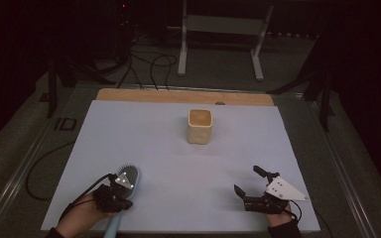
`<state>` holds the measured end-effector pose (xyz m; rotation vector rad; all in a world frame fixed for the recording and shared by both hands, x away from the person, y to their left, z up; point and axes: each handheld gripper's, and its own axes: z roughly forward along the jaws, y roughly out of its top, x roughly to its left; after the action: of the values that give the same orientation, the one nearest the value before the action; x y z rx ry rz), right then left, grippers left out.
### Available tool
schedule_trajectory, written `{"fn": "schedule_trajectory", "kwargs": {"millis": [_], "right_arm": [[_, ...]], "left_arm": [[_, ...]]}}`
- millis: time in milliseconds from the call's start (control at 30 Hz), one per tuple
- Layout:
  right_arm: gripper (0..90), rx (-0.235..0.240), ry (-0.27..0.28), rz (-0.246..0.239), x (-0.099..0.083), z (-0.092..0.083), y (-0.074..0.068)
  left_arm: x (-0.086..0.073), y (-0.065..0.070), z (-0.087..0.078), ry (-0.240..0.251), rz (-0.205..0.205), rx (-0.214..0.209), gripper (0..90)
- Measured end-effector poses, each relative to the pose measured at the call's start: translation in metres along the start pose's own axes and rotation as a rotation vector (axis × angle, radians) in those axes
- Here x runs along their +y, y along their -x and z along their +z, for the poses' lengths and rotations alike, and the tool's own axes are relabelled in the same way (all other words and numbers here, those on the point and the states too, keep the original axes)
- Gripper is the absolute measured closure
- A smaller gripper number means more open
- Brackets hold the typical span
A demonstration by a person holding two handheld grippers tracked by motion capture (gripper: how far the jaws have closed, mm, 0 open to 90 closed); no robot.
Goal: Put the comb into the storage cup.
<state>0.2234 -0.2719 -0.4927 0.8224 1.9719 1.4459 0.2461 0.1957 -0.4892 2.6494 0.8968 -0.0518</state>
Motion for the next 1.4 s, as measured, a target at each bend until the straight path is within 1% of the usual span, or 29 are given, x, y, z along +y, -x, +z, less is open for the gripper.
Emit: {"fn": "schedule_trajectory", "kwargs": {"millis": [67,167,200,267,400,433,467,667,767,800,833,867,900,1000,1100,1133,1167,1200,1267,1333,1400], "right_arm": [[8.7,0.000,0.000,0.000,0.000,0.000,0.000],[8.7,0.000,0.000,0.001,0.000,0.000,0.000],[8.7,0.000,-0.001,-0.001,0.000,0.000,0.000],[8.7,0.000,-0.001,-0.002,0.000,0.000,0.000],[8.7,0.002,-0.001,0.000,0.000,0.000,0.000],[8.7,0.001,-0.002,0.001,0.000,0.000,0.000],[8.7,0.000,-0.002,0.001,0.000,0.000,0.000],[8.7,0.001,-0.001,-0.002,0.000,0.001,0.000],[8.7,0.003,-0.003,-0.001,0.000,0.001,0.000],[8.7,0.004,-0.004,0.000,0.000,0.001,0.000],[8.7,0.004,-0.004,0.000,0.000,0.001,0.000],[8.7,0.004,-0.004,-0.002,0.000,0.001,0.000],[8.7,0.005,-0.003,-0.001,0.000,0.001,-0.001],[8.7,0.005,-0.004,0.001,0.000,0.001,0.000],[8.7,0.003,-0.003,0.001,0.000,0.001,0.000],[8.7,0.003,-0.003,0.001,0.000,0.001,0.000],[8.7,0.003,-0.003,0.001,0.000,0.001,0.000],[8.7,0.004,-0.003,0.000,0.000,0.001,0.000],[8.7,0.005,-0.004,0.001,0.000,0.001,0.000],[8.7,0.004,-0.003,0.000,0.000,0.001,0.000],[8.7,0.004,-0.002,0.000,0.000,0.001,0.000]], "left_arm": [[-0.004,-0.003,-0.002,-0.010,-0.005,0.002,89.6],[-0.007,-0.005,-0.004,-0.011,-0.016,0.006,89.7],[-0.010,-0.008,-0.006,-0.019,-0.020,0.020,89.6],[-0.013,-0.011,-0.008,-0.025,-0.030,0.035,89.6],[-0.018,-0.017,-0.012,-0.020,-0.053,0.047,89.6],[-0.020,-0.019,-0.013,-0.018,-0.061,0.055,89.6],[-0.024,-0.022,-0.015,-0.021,-0.069,0.072,89.6],[-0.033,-0.032,-0.021,-0.029,-0.103,0.120,89.6],[-0.038,-0.038,-0.026,-0.022,-0.125,0.144,89.6],[-0.038,-0.038,-0.026,-0.022,-0.125,0.144,89.6],[-0.040,-0.040,-0.027,-0.020,-0.133,0.156,89.6],[-0.042,-0.044,-0.029,-0.021,-0.144,0.170,89.6],[-0.044,-0.046,-0.030,-0.021,-0.150,0.173,89.6],[-0.045,-0.049,-0.032,-0.022,-0.146,0.173,89.4],[-0.046,-0.049,-0.042,0.006,-0.123,0.171,89.3],[-0.046,-0.048,-0.046,0.012,-0.111,0.178,88.7],[-0.046,-0.048,-0.046,0.012,-0.111,0.178,86.0],[-0.046,-0.047,-0.050,0.017,-0.099,0.182,86.0],[-0.048,-0.048,-0.057,0.021,-0.099,0.182,83.5],[-0.049,-0.050,-0.059,0.012,-0.097,0.181,83.2],[-0.050,-0.050,-0.060,0.015,-0.100,0.181,81.4]]}}
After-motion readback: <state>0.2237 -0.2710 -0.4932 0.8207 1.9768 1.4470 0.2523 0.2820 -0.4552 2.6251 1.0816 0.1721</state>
